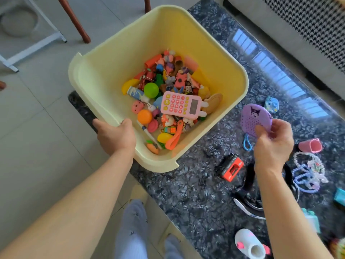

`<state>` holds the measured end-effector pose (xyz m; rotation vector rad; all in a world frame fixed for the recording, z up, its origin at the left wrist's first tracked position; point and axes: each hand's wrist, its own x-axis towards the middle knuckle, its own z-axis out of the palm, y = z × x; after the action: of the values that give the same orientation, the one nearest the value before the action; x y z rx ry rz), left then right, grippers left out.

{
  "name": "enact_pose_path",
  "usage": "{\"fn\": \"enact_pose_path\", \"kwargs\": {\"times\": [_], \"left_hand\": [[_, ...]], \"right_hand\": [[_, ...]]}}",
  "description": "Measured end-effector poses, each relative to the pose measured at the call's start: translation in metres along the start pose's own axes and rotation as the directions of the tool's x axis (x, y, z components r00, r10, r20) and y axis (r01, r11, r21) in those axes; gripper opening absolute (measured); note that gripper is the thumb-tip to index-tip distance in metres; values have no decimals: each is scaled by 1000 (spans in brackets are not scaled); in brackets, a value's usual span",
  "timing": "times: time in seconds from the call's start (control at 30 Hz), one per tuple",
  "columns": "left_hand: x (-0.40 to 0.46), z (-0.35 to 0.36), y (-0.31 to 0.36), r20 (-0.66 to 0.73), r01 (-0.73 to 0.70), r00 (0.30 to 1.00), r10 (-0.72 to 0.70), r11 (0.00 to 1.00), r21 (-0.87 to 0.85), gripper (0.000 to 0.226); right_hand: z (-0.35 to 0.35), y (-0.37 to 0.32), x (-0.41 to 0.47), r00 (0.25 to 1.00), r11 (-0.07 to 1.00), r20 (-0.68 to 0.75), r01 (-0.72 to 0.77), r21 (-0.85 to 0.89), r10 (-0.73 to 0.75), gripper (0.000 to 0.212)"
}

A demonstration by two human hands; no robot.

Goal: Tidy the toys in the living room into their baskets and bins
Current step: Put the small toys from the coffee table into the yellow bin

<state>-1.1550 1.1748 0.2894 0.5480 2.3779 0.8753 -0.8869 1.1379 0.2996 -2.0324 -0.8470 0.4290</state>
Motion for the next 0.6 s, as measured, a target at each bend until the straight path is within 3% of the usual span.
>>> {"fn": "enact_pose_path", "kwargs": {"times": [0.07,0.13,0.17,0.23,0.3,0.33,0.43,0.6], "left_hand": [[0,-1,1,3,12,1000,-12,1000,12,43],[0,-1,2,8,17,1000,-17,1000,26,45],[0,-1,3,10,20,1000,-20,999,27,46],[1,-1,3,14,20,1000,-20,999,25,46],[0,-2,3,23,19,1000,-19,1000,20,45],[-1,-2,3,28,17,999,-17,1000,18,45],[-3,-4,6,32,7,999,-7,1000,19,47],[-3,-3,6,27,8,1000,-9,1000,23,49]], "right_hand": [[-14,-36,-1,978,982,96,179,53,-183,35],[-15,-67,-2,890,929,291,371,-11,-352,26],[-11,-81,-4,798,870,421,491,-37,-432,18],[6,-99,-7,542,694,647,719,-28,-536,15],[30,-101,-7,280,495,829,869,-4,-485,19],[42,-99,-8,204,431,893,902,-13,-402,23],[68,-90,-12,135,387,971,921,-50,-197,28],[84,-83,-16,156,441,988,886,-143,7,22]]}}
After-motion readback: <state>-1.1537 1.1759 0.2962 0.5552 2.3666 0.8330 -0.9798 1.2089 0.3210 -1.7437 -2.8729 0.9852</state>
